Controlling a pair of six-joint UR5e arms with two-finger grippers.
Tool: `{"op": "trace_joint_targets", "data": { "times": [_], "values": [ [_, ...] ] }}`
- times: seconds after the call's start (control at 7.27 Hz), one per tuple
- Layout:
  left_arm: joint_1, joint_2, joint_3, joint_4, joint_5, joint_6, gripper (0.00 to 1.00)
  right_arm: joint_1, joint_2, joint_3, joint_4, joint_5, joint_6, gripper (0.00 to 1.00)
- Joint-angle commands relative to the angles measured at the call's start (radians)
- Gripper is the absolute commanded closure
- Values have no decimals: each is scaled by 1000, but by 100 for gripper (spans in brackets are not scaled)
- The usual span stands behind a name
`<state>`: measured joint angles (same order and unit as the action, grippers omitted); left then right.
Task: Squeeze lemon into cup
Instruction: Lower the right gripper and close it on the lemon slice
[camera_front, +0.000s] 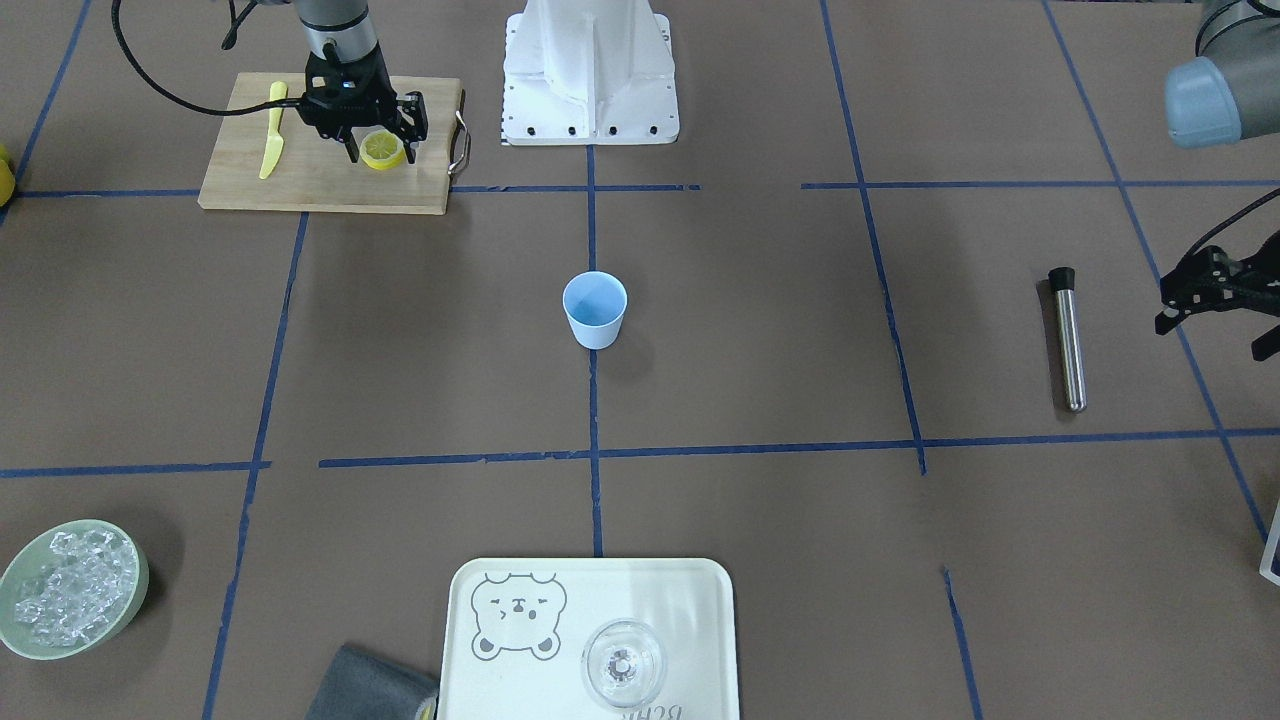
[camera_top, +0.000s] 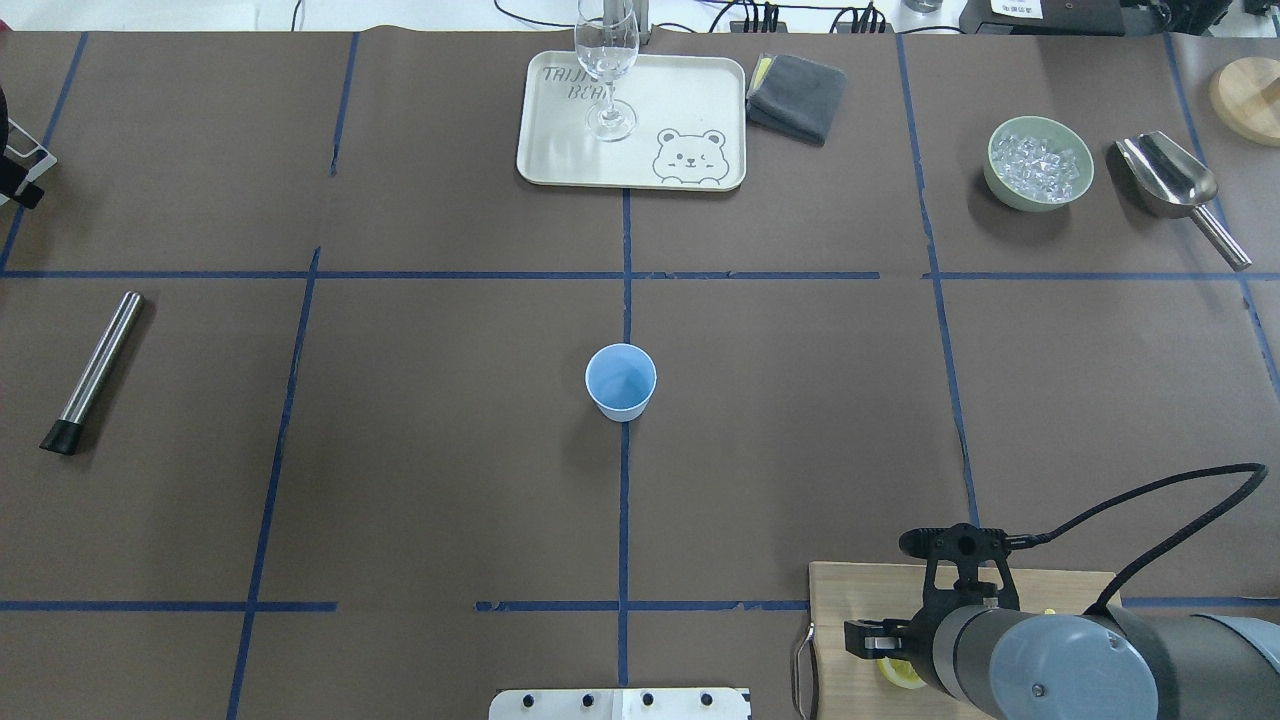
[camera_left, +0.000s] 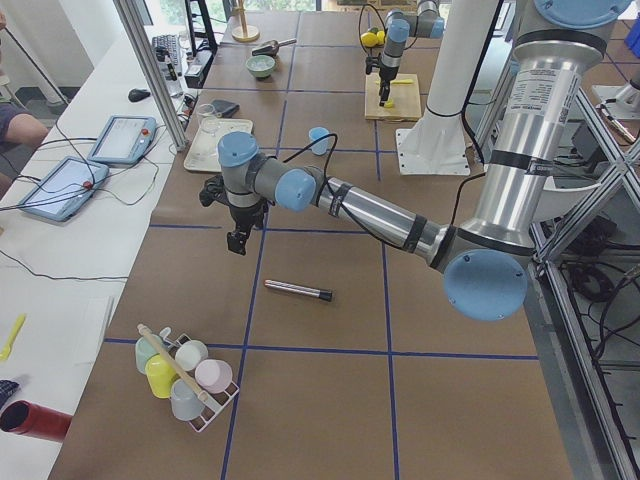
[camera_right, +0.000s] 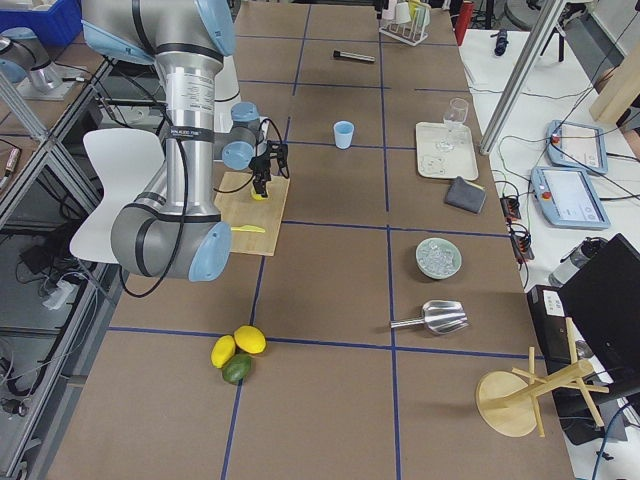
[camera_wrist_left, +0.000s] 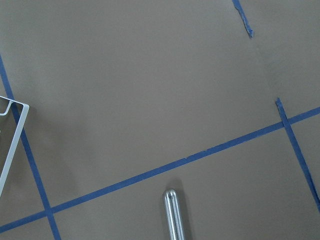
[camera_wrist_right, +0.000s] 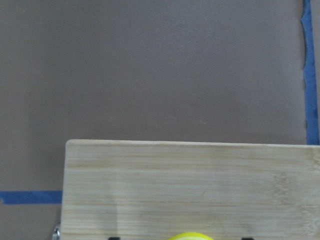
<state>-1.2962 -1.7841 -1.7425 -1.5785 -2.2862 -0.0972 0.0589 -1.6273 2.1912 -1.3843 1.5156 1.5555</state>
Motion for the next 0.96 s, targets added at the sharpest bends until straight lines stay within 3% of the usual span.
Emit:
{"op": "trace_joint_targets", "data": {
  "times": [0.0,0.83],
  "values": [
    [-2,2,-2,0,2,1,0,-26,-2,-2,-1,-2,2,8],
    [-2,2,-6,3,2,2,0,-47,-8,-4,-2,-5,2,8]
  ]
}}
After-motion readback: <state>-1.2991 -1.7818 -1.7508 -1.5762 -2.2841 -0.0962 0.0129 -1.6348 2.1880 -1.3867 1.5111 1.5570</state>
